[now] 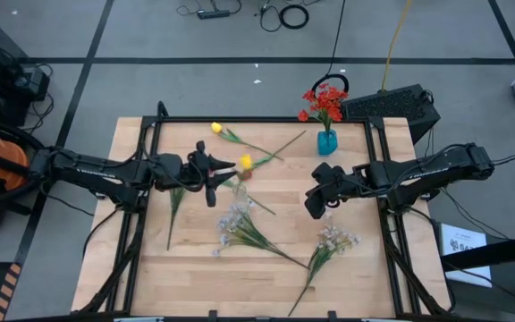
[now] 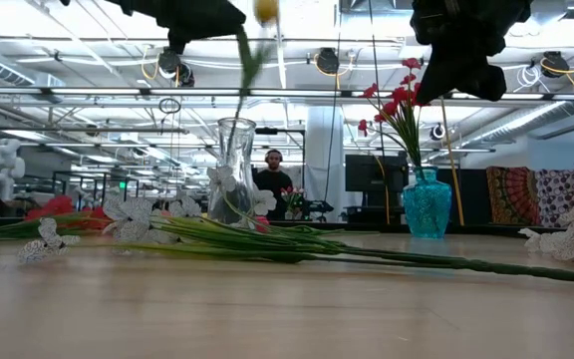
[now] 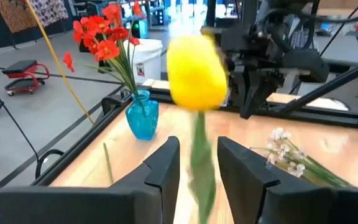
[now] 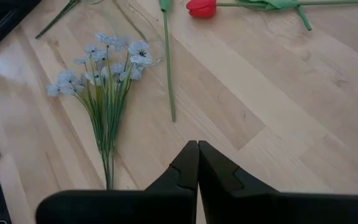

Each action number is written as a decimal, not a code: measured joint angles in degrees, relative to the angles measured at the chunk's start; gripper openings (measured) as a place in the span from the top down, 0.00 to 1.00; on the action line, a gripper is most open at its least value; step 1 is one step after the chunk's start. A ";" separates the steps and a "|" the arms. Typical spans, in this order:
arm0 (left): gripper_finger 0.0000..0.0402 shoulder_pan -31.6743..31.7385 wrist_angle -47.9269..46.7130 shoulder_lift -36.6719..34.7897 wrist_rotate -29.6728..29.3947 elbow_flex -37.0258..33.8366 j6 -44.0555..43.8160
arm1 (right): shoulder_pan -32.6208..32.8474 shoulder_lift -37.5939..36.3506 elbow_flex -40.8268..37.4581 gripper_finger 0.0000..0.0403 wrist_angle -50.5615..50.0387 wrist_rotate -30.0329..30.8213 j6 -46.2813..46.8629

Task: Sort flowers into vase by color
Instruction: Put the right white flowers into the transparent flower vase

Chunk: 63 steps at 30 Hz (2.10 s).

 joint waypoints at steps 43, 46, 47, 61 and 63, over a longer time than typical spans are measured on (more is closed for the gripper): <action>0.71 -2.40 -32.54 -14.58 -0.02 0.13 -14.40 | 15.24 8.13 3.30 1.00 -18.32 -6.59 54.64; 0.71 -2.40 -34.19 -14.58 -0.02 0.11 -14.41 | 19.11 12.04 6.42 1.00 -19.97 -10.45 62.49; 0.71 -2.40 -34.94 -14.58 -0.02 0.11 -14.43 | 20.08 13.24 7.36 1.00 -19.94 -11.87 64.83; 0.71 -2.40 -40.71 -14.56 -0.02 0.07 -13.31 | 27.05 24.59 9.90 0.96 -10.52 -19.66 84.21; 0.71 -2.40 -41.26 -14.56 -0.02 0.06 -13.29 | 27.07 26.13 9.92 0.93 -7.80 -19.65 84.24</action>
